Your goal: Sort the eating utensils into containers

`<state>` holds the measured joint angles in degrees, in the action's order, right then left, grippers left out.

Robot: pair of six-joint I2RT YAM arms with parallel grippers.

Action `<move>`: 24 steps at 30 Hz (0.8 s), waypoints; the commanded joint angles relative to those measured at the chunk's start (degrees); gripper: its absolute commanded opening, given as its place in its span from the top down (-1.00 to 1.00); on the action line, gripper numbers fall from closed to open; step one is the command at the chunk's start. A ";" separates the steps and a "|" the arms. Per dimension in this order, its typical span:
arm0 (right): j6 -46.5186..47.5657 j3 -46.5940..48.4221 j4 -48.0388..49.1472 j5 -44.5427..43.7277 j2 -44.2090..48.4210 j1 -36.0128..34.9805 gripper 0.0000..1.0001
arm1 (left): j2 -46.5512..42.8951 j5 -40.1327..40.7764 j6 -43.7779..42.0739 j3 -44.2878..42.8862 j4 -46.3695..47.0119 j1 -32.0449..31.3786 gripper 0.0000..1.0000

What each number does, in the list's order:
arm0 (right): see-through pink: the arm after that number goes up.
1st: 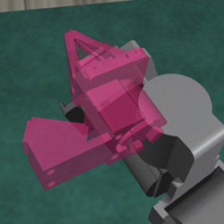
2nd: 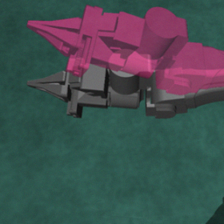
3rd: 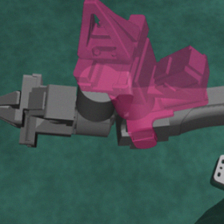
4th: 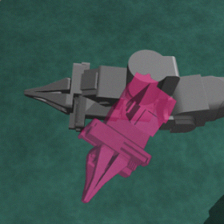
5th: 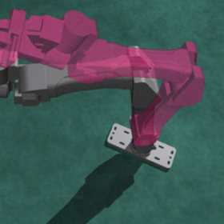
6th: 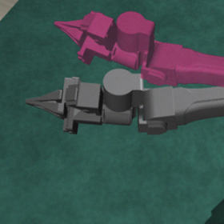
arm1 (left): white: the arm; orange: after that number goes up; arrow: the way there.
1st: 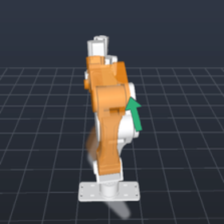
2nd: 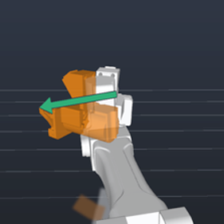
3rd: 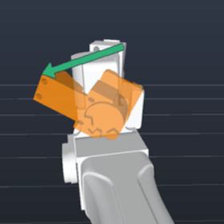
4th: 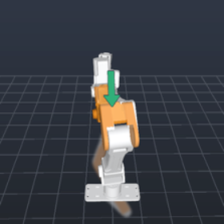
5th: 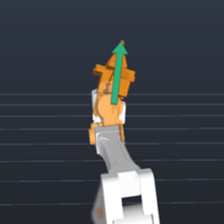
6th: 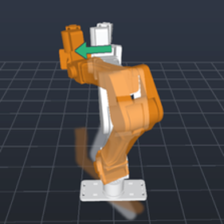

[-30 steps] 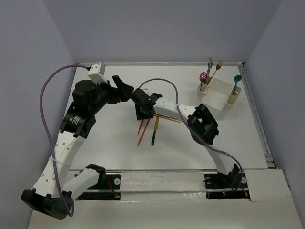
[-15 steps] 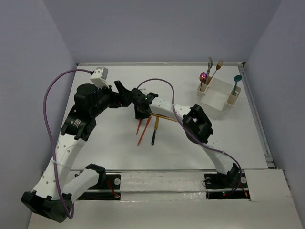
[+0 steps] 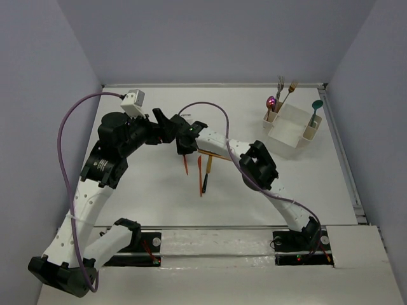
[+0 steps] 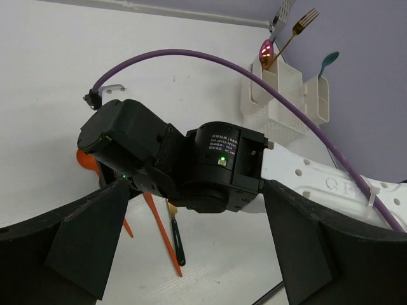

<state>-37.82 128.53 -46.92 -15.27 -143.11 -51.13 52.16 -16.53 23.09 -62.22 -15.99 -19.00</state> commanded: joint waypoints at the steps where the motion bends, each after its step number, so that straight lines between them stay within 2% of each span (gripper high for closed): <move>1: 5.82 0.14 10.95 -4.42 6.51 0.50 0.86 | -0.75 -1.31 -2.43 -1.24 1.05 0.11 -0.98; 3: 5.92 -0.64 14.37 -4.77 12.72 3.83 0.86 | -0.48 -1.13 -3.31 -2.11 0.70 0.11 -0.98; 7: 5.74 -13.89 24.66 -5.12 28.73 10.87 0.86 | 0.40 -1.04 -2.97 -3.17 1.22 0.11 -0.98; 8: 5.92 -20.71 26.16 -5.73 32.24 12.45 0.86 | 0.66 -1.22 -2.88 -3.26 1.40 0.11 -0.98; 11: 9.34 -34.86 33.10 -9.07 45.87 20.09 0.86 | 1.28 -2.18 -2.61 -2.83 2.01 0.11 -0.98; 12: 10.83 -37.54 34.68 -9.69 48.60 25.33 0.86 | 1.36 -2.62 -2.53 -1.78 2.54 0.11 -0.98; 14: 11.98 -41.85 35.57 -9.00 55.35 31.42 0.86 | 1.36 -3.76 -2.00 -0.28 3.24 0.11 -0.98; 15: 12.68 -44.39 35.23 -8.29 56.79 34.49 0.86 | 1.10 -4.73 -1.65 1.20 3.77 0.11 -0.98; 16: 13.30 -45.11 34.88 -6.81 58.97 40.44 0.86 | 0.75 -5.34 -1.04 1.92 4.29 0.11 -0.98; 19: 15.40 -47.31 34.87 -5.48 61.54 49.34 0.86 | 0.22 -5.35 -1.12 3.15 3.51 0.11 -0.98; 24: 20.15 -50.13 39.34 -6.35 61.29 57.63 0.86 | 0.40 -4.03 -0.07 4.73 4.38 0.11 -0.98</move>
<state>-23.14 80.51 -12.27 -22.22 -80.77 2.13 53.71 -19.97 21.78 -58.78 -14.70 -19.00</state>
